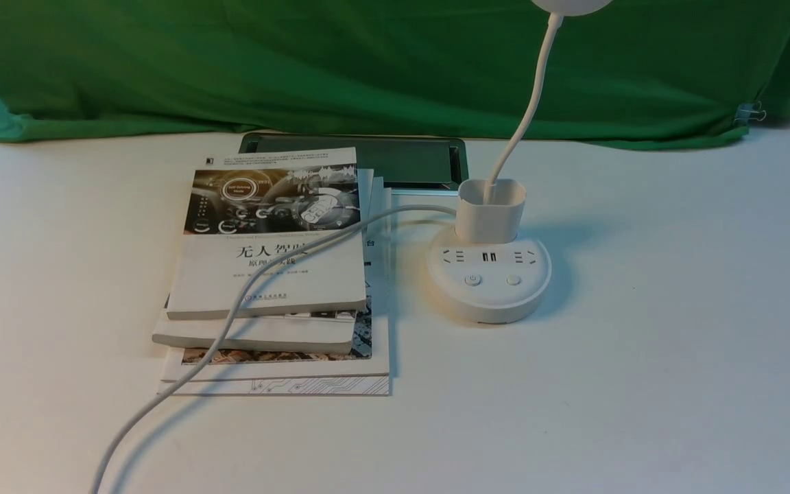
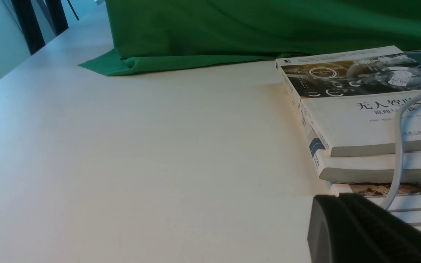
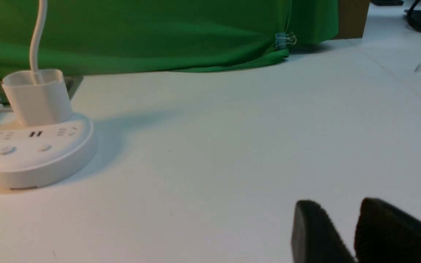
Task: Turn on the desk lamp on the white desktop with your hand.
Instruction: 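Press the button on the base of the white desk lamp with the right gripper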
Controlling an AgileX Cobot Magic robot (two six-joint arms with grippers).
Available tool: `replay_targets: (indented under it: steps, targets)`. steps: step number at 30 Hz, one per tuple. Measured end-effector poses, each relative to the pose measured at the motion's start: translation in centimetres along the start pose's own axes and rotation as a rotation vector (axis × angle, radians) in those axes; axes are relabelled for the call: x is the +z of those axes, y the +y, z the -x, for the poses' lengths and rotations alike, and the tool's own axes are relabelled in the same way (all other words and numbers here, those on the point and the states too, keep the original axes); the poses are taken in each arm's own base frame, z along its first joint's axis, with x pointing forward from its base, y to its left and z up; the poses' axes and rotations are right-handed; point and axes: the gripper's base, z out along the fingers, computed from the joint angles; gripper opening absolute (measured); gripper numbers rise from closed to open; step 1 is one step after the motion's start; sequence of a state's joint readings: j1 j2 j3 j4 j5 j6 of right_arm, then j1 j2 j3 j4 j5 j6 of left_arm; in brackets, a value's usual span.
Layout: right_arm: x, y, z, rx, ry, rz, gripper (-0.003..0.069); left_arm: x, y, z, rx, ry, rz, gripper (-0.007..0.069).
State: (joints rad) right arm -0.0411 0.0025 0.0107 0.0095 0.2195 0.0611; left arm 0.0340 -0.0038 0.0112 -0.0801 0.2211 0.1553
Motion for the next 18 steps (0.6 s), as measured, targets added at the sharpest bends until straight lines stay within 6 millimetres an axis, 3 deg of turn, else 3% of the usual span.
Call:
replay_targets:
  steps: [6,8,10,11,12,15,18]
  targets:
    - [0.00,0.00,0.01,0.004,-0.001,0.000,0.0241,0.00,0.00,0.00,0.000,0.000,0.000,0.0021]
    - [0.00,0.03,0.09,0.080,-0.010,0.004,0.0241,0.00,0.00,0.00,0.000,0.000,0.000,0.0021]
    - [0.00,0.18,0.24,0.345,-0.023,0.024,0.0241,0.00,0.00,0.00,0.000,0.000,0.000,0.0021]
    - [-0.01,0.22,0.27,0.386,-0.024,0.029,0.0241,0.00,0.00,0.00,0.000,0.000,0.000,0.0021]
    - [-0.01,0.33,0.31,0.616,-0.022,0.045,0.0241,0.00,0.00,0.00,0.000,0.000,0.000,0.0021]
    - [-0.02,0.47,0.35,0.979,-0.010,0.066,0.0241,0.00,0.00,0.00,0.000,0.000,0.000,0.0021]
    - [-0.02,0.49,0.38,1.061,-0.009,0.070,0.0241,0.00,0.00,0.00,0.000,0.000,0.000,0.0021]
